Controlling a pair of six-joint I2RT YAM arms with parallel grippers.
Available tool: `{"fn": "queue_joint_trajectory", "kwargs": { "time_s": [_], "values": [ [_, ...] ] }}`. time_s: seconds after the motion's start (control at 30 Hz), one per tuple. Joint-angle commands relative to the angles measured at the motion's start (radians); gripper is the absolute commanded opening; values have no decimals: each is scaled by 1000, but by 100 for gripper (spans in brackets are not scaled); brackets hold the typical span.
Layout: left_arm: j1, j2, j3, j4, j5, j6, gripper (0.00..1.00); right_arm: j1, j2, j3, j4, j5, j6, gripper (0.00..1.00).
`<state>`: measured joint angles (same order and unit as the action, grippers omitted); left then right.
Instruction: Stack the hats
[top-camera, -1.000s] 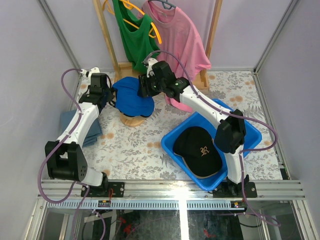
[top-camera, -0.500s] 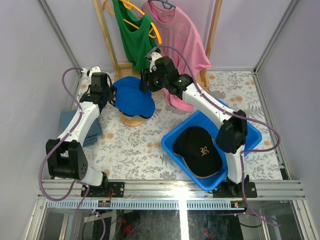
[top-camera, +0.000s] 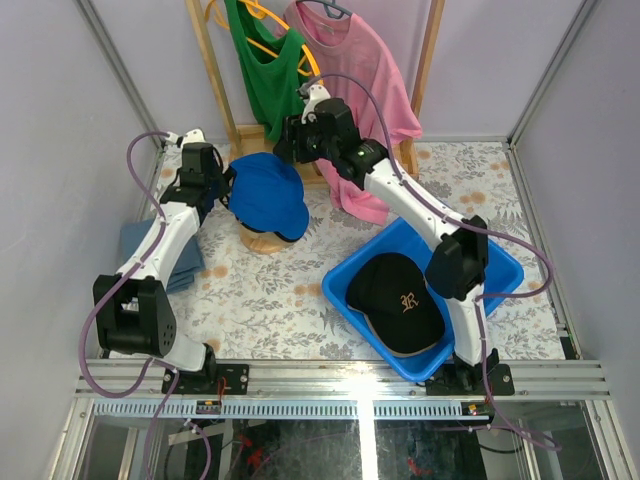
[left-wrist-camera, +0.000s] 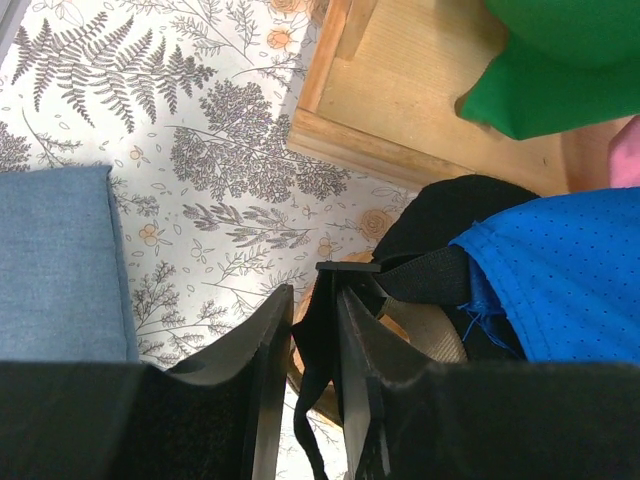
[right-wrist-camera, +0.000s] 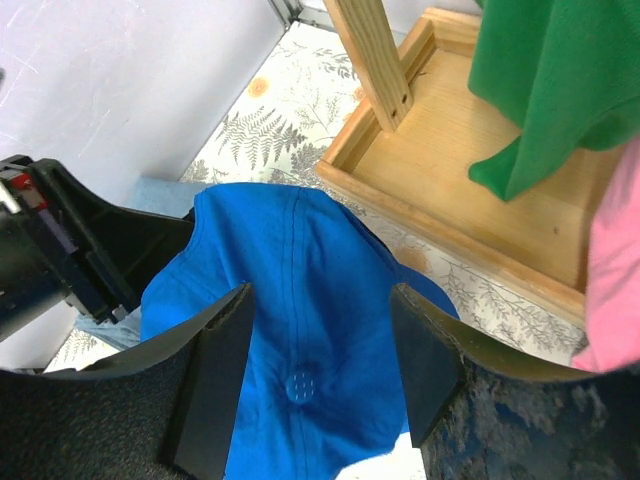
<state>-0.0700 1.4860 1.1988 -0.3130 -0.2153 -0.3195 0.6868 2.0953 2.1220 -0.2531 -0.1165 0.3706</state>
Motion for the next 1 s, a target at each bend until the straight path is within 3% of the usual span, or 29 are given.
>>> {"fn": "queue_joint_trajectory", "kwargs": {
  "time_s": [0.0, 0.4, 0.97],
  "values": [
    [7, 4, -21, 84, 30, 29, 24, -4, 65, 55, 73, -44, 60, 64],
    [7, 5, -28, 53, 0, 6, 26, -4, 100, -7, 86, -92, 104, 64],
    [8, -10, 2, -64, -136, -75, 41, -4, 47, -54, 58, -60, 102, 63]
  ]
}}
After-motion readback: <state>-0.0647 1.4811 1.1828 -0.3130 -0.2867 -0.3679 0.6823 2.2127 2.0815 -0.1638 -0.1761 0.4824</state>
